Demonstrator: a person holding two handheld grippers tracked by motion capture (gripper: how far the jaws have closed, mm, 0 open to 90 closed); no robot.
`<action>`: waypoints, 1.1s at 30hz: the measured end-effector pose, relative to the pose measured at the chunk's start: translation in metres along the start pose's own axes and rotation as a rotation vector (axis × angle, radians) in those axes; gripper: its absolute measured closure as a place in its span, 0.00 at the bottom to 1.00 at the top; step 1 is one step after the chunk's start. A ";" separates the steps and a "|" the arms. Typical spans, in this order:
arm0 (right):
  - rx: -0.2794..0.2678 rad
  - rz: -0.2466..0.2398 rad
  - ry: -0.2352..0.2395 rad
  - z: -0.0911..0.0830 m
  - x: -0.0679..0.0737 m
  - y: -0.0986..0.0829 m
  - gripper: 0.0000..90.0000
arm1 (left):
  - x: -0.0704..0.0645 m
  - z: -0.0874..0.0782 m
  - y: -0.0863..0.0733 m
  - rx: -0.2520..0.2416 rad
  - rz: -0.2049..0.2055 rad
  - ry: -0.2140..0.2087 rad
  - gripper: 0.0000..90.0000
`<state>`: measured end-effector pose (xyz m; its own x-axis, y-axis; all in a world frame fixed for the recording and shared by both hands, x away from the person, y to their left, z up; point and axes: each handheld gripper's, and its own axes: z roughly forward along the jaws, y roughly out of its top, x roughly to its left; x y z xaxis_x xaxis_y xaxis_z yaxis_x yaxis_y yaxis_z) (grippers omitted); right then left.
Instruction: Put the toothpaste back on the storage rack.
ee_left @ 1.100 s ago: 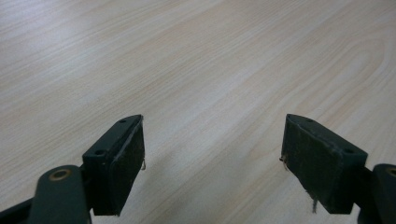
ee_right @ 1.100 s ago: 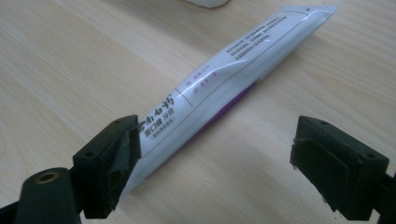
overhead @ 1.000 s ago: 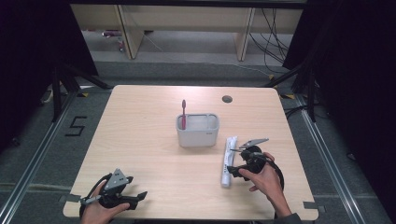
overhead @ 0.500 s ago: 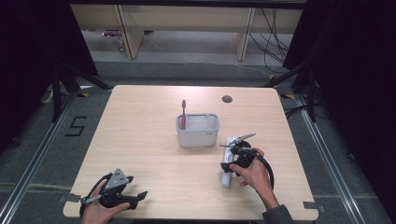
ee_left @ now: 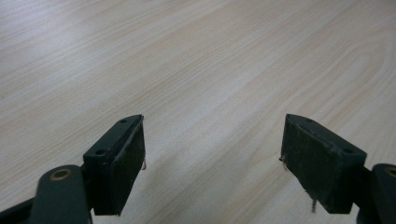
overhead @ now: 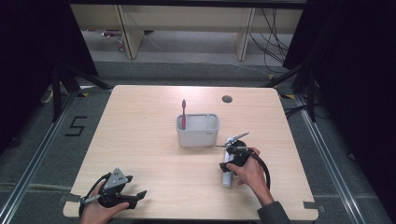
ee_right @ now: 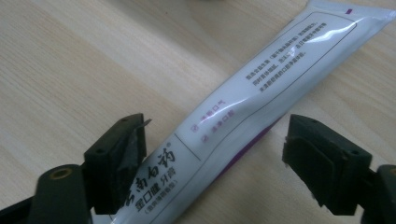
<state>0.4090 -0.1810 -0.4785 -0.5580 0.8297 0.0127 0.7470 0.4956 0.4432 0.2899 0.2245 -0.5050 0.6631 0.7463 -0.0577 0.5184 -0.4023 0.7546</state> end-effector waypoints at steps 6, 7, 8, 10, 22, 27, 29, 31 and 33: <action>0.021 -0.005 -0.002 -0.001 -0.006 -0.004 0.39 | -0.001 -0.001 0.001 -0.001 0.010 -0.003 0.24; 0.022 -0.008 0.006 -0.002 -0.008 -0.005 0.41 | -0.001 -0.001 0.001 0.001 0.010 -0.006 0.24; 0.029 0.000 0.006 -0.003 -0.009 -0.006 0.43 | -0.001 -0.001 0.001 0.006 0.013 -0.005 0.24; 0.044 -0.002 0.008 -0.005 -0.011 -0.007 0.46 | 0.000 -0.001 0.001 0.018 0.025 0.000 0.24; 0.142 -0.054 -0.018 -0.011 -0.033 -0.005 0.61 | -0.001 0.000 0.001 0.009 0.016 -0.005 0.24; 0.195 -0.077 -0.018 -0.009 -0.035 0.001 0.61 | 0.000 0.000 0.000 0.011 0.018 -0.011 0.24; 0.203 -0.076 -0.016 -0.008 -0.036 0.004 0.61 | -0.001 0.000 0.000 0.013 0.019 -0.009 0.24; 0.216 -0.091 -0.016 -0.007 -0.037 0.007 0.60 | -0.001 0.000 0.000 0.018 0.021 -0.008 0.24; 0.228 -0.084 -0.015 -0.006 -0.037 0.009 0.60 | -0.001 0.000 0.000 0.014 0.020 -0.009 0.24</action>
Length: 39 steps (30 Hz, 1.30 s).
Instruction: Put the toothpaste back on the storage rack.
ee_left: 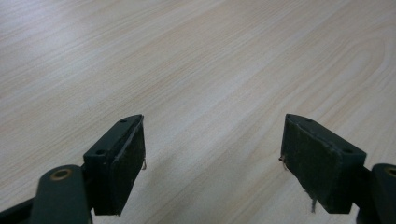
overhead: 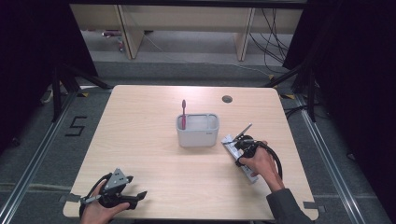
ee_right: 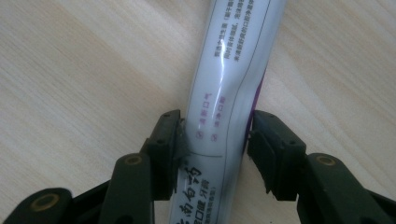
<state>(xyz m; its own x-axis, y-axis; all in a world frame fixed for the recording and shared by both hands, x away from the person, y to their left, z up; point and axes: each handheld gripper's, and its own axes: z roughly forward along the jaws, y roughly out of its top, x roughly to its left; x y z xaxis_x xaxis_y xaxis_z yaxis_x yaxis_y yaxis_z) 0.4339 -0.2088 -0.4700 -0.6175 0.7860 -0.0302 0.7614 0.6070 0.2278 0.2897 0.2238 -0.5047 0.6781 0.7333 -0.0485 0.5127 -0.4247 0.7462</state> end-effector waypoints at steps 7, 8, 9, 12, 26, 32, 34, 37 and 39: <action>0.027 -0.022 -0.016 0.002 0.000 0.005 0.61 | 0.000 0.000 0.000 0.000 -0.001 -0.001 0.24; 0.035 -0.014 -0.013 0.001 0.000 0.006 0.62 | 0.000 0.000 0.000 0.004 0.001 0.000 0.24; 0.034 -0.020 -0.012 0.002 -0.001 0.006 0.63 | 0.000 0.000 0.000 0.003 -0.001 0.004 0.24; 0.040 -0.011 -0.006 0.003 -0.003 0.006 0.64 | -0.001 0.000 0.000 0.003 -0.003 0.002 0.24; 0.058 0.022 0.013 -0.007 -0.016 0.010 0.80 | -0.001 0.003 -0.001 0.010 -0.002 -0.006 0.24; 0.076 -0.012 0.016 0.001 -0.020 0.013 0.81 | -0.001 0.003 -0.001 0.010 0.000 -0.007 0.24; 0.090 0.011 0.021 0.002 -0.020 0.015 0.81 | -0.001 0.002 0.000 0.016 0.008 -0.006 0.24; 0.108 0.035 0.039 0.002 -0.020 0.015 0.82 | -0.002 0.002 0.000 0.010 -0.003 -0.002 0.25; 0.097 -0.008 0.041 0.004 -0.023 0.016 0.82 | -0.001 0.002 -0.001 0.016 0.006 -0.008 0.25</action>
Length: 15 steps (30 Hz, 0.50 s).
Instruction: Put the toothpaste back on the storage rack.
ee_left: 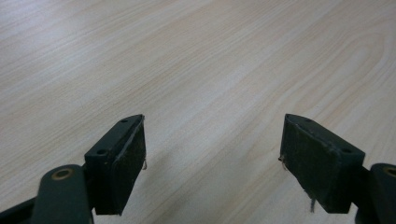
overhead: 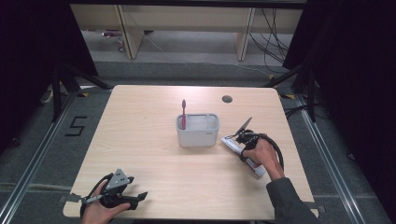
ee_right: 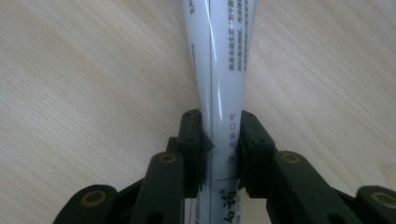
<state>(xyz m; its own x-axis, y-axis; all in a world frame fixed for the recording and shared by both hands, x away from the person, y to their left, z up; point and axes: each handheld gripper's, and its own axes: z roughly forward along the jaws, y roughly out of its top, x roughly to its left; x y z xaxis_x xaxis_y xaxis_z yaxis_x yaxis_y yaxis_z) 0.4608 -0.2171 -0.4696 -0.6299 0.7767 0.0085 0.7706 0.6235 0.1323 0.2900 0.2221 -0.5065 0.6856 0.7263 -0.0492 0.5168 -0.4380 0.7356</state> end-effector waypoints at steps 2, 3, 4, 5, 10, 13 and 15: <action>0.010 0.022 0.005 0.000 0.001 0.000 0.82 | 0.000 0.000 0.000 0.001 0.002 0.004 0.25; 0.015 0.018 0.007 0.000 0.000 0.001 0.82 | 0.000 0.000 0.000 0.001 0.002 0.003 0.25; 0.021 0.032 0.015 0.000 0.001 0.001 0.82 | 0.000 0.000 0.000 0.002 0.002 0.001 0.25; 0.004 -0.005 0.010 0.001 -0.002 0.001 0.82 | 0.000 0.000 0.000 0.005 0.003 0.003 0.25; -0.009 -0.021 0.020 0.001 -0.005 0.000 0.83 | 0.000 0.001 0.000 -0.007 -0.008 0.000 0.25; -0.007 -0.009 0.036 -0.001 -0.004 -0.002 0.83 | -0.001 0.000 0.000 -0.005 -0.010 0.008 0.25; -0.010 0.012 0.024 -0.003 -0.004 -0.003 0.83 | 0.000 0.000 0.000 -0.009 -0.011 -0.002 0.25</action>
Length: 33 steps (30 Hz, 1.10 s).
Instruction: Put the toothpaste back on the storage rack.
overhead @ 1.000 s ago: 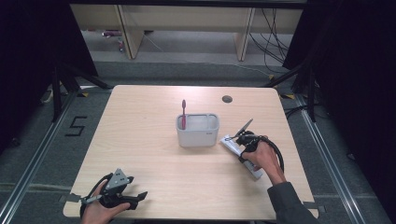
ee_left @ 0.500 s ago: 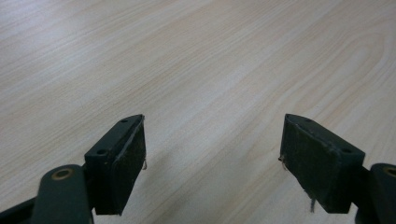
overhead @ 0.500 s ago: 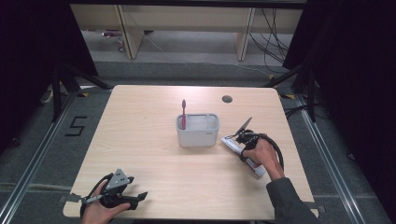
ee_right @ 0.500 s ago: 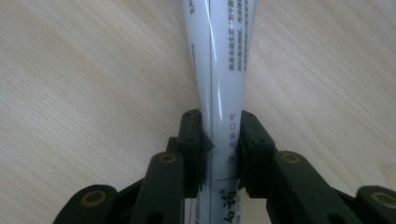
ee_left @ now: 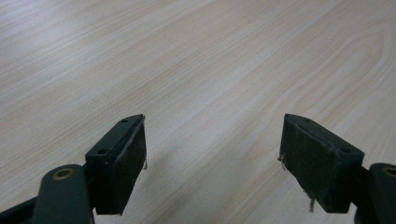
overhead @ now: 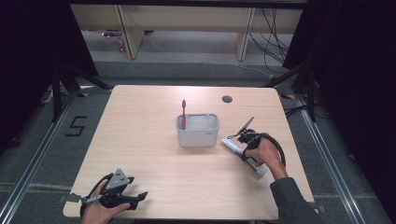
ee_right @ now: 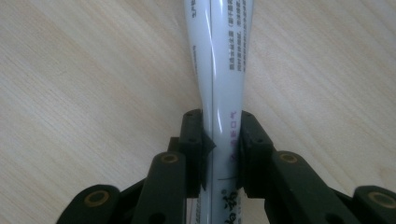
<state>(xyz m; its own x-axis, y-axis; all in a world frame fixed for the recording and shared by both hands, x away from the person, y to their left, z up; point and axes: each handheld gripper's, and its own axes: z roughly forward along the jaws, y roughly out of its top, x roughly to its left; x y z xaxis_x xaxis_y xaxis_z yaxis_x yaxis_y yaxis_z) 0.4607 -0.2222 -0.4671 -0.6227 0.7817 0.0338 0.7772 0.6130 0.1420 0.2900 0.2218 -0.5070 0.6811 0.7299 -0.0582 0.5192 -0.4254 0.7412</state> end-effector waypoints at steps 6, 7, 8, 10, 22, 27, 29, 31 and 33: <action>-0.010 -0.019 0.004 -0.003 -0.006 -0.007 0.83 | 0.000 -0.001 0.001 0.013 0.014 0.008 0.25; -0.016 -0.026 0.005 -0.002 -0.007 -0.007 0.83 | 0.000 -0.001 0.001 0.014 0.014 0.008 0.25; -0.008 -0.018 0.010 -0.002 -0.007 -0.006 0.83 | 0.000 -0.001 0.001 0.014 0.014 0.009 0.25; 0.001 -0.033 0.005 -0.001 -0.008 -0.005 0.83 | 0.000 -0.001 0.001 0.012 0.013 0.007 0.25; 0.075 -0.049 -0.003 0.002 -0.004 0.003 0.83 | 0.000 -0.001 0.001 0.007 0.014 0.005 0.25; 0.092 -0.042 -0.007 0.003 -0.004 0.004 0.83 | -0.001 -0.001 0.001 0.007 0.015 0.005 0.25; 0.097 -0.028 -0.006 0.002 -0.003 0.005 0.83 | -0.001 -0.001 0.001 0.007 0.015 0.005 0.25; 0.106 -0.027 -0.006 0.003 -0.002 0.006 0.83 | -0.001 -0.001 0.001 0.008 0.016 0.004 0.25; 0.104 -0.060 -0.009 0.006 -0.005 0.007 0.83 | -0.001 -0.001 0.001 0.008 0.017 0.004 0.25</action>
<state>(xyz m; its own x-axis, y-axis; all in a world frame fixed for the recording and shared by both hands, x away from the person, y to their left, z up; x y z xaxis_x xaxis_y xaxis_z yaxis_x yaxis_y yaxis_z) 0.4693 -0.2211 -0.4718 -0.6678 0.7441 0.0191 0.7441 0.6669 0.0402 0.2894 0.2216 -0.5058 0.6874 0.7250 -0.0429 0.5122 -0.4421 0.7364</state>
